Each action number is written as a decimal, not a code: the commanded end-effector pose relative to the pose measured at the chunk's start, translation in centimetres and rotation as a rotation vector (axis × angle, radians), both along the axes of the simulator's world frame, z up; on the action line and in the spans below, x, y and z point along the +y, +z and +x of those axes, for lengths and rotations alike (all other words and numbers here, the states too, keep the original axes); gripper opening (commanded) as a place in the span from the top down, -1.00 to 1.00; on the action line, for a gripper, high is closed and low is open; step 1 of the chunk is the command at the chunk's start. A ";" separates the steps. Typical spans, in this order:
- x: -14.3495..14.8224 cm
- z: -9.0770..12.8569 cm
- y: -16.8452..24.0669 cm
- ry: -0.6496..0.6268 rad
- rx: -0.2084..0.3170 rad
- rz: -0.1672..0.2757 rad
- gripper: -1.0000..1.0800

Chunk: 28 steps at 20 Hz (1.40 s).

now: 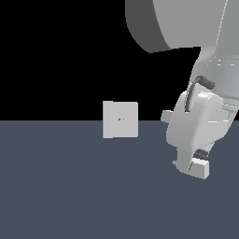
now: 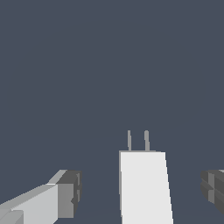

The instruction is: Plug the charger into the wall socket.

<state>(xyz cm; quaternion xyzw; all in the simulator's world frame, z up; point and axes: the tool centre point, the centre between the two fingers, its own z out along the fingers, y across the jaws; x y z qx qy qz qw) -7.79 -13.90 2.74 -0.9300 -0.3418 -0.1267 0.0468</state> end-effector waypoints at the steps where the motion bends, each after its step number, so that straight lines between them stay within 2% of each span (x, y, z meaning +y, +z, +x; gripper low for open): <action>1: 0.0 0.0 -0.9 0.000 0.000 0.000 -0.92; 6: 0.0 0.1 -1.6 0.000 0.000 0.000 -0.92; 7: 0.0 0.1 -1.6 0.000 0.000 0.000 1.00; 20: 0.1 0.1 -1.4 -0.005 -0.001 0.000 1.00; 28: 1.7 0.3 -0.3 -0.064 -0.002 0.000 1.00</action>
